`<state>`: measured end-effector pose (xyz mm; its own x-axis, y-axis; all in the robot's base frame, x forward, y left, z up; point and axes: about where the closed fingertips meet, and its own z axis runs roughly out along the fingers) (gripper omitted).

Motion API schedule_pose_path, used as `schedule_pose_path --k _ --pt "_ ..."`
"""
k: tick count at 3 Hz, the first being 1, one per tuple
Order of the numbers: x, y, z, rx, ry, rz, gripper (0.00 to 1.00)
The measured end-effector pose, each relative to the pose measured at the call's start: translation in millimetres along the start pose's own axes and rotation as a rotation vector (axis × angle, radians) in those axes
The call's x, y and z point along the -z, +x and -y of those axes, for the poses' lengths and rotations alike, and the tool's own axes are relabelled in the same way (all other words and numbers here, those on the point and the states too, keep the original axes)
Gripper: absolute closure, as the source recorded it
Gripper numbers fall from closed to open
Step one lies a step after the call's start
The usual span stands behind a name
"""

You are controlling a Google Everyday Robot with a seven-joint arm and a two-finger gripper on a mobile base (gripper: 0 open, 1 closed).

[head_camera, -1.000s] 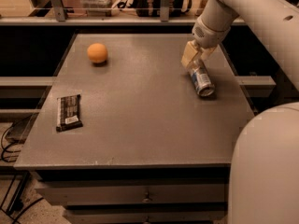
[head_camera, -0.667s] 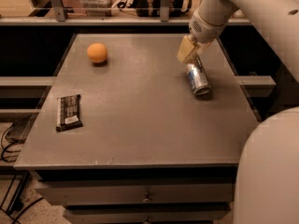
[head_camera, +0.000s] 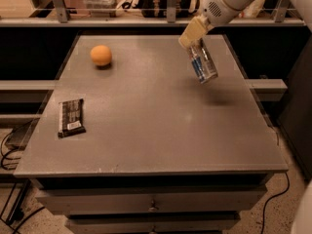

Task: Place redbull can upright

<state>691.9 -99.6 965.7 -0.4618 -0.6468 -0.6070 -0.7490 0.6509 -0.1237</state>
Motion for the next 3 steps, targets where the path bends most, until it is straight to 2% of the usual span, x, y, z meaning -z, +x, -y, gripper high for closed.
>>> schedule_pose_path --k 1,2,3 --pt "22.7 -25.3 -10.2 0.128 -0.036 0.16 1.0" --pt "42.8 -32.2 -21.1 0.301 -0.018 0.246 1.0" --pt "40.8 -32.3 -22.3 0.372 -0.013 0.247 1.0"
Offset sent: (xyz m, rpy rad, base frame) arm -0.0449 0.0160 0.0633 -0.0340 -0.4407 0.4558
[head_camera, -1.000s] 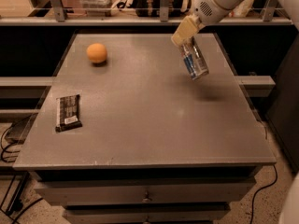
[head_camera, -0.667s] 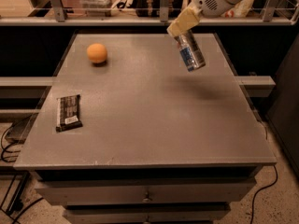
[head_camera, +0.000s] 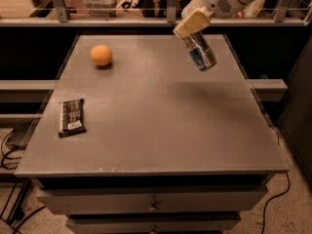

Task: Place redbull can upright

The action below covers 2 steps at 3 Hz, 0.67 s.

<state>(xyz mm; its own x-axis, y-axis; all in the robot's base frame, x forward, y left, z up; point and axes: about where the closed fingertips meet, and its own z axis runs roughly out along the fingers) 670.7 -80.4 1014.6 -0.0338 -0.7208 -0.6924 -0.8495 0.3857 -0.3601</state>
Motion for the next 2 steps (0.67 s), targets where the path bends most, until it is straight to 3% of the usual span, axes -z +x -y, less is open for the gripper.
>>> schedule_pose_path --k 1,2 --pt "-8.2 -6.5 -3.9 0.015 -0.016 0.057 1.0" --pt "-15.4 -20.5 -5.8 0.057 -0.025 0.196 1.0"
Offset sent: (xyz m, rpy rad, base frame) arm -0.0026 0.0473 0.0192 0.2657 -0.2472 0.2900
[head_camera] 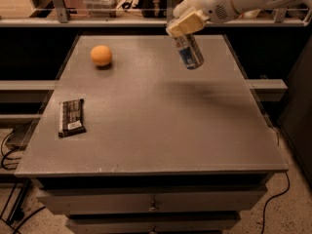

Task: Place redbull can upright

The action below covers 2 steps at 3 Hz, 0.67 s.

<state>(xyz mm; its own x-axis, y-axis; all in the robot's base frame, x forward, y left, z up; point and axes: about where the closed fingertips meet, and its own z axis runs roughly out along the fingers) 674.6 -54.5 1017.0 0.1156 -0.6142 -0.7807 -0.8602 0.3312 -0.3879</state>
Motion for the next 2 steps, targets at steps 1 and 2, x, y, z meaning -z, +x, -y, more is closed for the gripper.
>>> schedule_pose_path --k 1,2 --pt "-8.5 -16.3 -2.7 0.063 -0.013 0.171 1.0" --pt "-13.8 -22.0 -4.7 0.079 -0.011 0.319 1.0"
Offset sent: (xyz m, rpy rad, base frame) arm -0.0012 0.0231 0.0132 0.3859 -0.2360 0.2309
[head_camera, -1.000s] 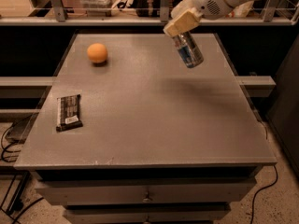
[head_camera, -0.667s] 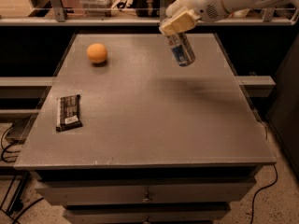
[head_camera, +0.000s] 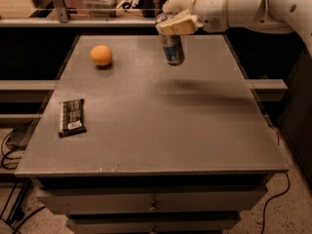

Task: Place redbull can upright

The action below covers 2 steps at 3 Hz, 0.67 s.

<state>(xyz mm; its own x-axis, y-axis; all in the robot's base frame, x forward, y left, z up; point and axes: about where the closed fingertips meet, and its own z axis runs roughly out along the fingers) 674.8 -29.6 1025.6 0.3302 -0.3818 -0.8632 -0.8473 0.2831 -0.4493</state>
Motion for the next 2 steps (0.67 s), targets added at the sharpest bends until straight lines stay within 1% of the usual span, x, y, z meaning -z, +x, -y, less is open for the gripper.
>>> schedule_pose_path --k 1,2 --pt "-2.8 3.2 -1.4 -0.009 0.019 0.08 1.0" --pt "-5.6 14.3 -4.4 -0.035 0.046 0.112 1.0"
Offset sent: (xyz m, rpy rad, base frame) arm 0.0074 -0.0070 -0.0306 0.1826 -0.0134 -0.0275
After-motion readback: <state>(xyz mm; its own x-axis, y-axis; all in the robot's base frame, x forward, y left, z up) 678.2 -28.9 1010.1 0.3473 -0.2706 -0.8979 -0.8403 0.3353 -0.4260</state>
